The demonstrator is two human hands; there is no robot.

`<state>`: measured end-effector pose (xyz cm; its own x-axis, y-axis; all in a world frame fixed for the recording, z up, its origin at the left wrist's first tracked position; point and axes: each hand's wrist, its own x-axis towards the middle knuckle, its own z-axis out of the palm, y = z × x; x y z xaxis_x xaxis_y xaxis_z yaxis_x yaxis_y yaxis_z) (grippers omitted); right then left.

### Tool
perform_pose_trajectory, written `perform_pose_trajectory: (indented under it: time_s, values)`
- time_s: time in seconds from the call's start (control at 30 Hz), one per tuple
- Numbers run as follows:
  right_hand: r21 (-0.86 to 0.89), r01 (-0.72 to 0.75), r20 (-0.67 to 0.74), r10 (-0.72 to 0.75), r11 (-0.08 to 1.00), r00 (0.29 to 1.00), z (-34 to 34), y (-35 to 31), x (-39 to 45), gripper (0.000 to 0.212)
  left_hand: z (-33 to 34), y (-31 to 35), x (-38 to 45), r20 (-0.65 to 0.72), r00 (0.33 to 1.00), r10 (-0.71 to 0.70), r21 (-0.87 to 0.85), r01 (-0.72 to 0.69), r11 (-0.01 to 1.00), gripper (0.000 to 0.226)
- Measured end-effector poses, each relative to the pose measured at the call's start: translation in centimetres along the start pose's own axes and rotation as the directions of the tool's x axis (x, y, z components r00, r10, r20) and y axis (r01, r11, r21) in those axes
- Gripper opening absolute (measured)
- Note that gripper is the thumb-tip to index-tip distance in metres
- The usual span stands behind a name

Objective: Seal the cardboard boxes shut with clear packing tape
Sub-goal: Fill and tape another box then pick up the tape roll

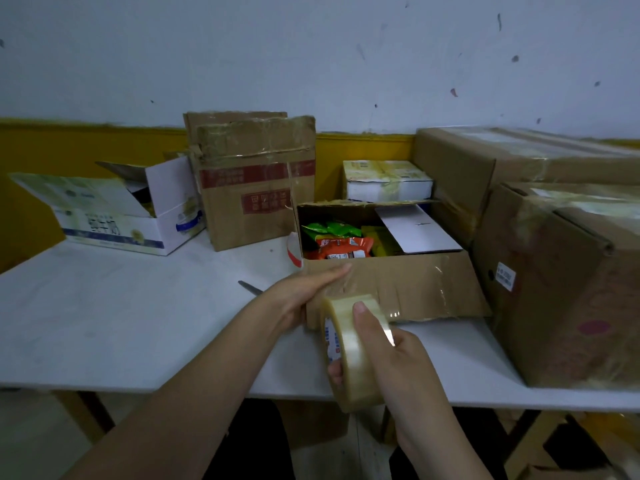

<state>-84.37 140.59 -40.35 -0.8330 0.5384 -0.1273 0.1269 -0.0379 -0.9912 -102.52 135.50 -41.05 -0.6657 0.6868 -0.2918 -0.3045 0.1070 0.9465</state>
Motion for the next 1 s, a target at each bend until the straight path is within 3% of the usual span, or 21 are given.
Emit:
perform_pose_trajectory:
  time_s: [0.1,0.23,0.33,0.43,0.67,0.77,0.9,1.0]
  values:
    - [-0.012,-0.008,-0.004,0.008,1.0,1.0,-0.1,-0.3,0.2,0.058,1.2,0.4,0.2,-0.074,0.996,0.039,0.0,-0.039,0.999,0.037]
    - [-0.02,-0.024,-0.014,0.024,1.0,1.0,-1.4,-0.7,-0.1,0.059,1.8,1.3,0.0,-0.15,0.989,-0.015,-0.062,0.006,0.998,0.037]
    - [-0.063,0.007,-0.012,-0.008,0.998,1.0,-1.8,-0.6,-0.4,0.062,2.5,2.4,-0.5,-0.187,0.982,-0.032,-0.092,0.016,0.996,0.017]
    - [-0.021,0.016,-0.017,-0.016,1.0,1.0,-1.8,-0.3,-0.6,0.061,2.8,3.3,-0.9,-0.2,0.977,-0.075,-0.111,0.053,0.992,0.024]
    - [-0.035,0.174,-0.015,-0.174,0.984,0.985,-1.4,1.0,0.4,0.049,2.0,5.8,-1.4,-0.18,0.976,-0.124,-0.171,0.093,0.981,0.029]
    - [-0.048,0.284,-0.046,-0.286,0.958,0.957,-1.0,1.6,1.3,0.049,1.5,6.0,-1.4,-0.123,0.982,-0.144,-0.187,0.119,0.975,0.043]
    - [-0.047,0.319,-0.055,-0.321,0.947,0.946,-0.9,1.7,2.3,0.043,1.1,6.4,-2.1,-0.066,0.989,-0.133,-0.118,0.124,0.985,0.03]
    - [-0.014,0.327,-0.038,-0.328,0.945,0.944,-1.1,1.7,2.6,0.041,0.1,5.7,-2.6,0.048,0.995,-0.085,-0.1,0.09,0.991,0.047]
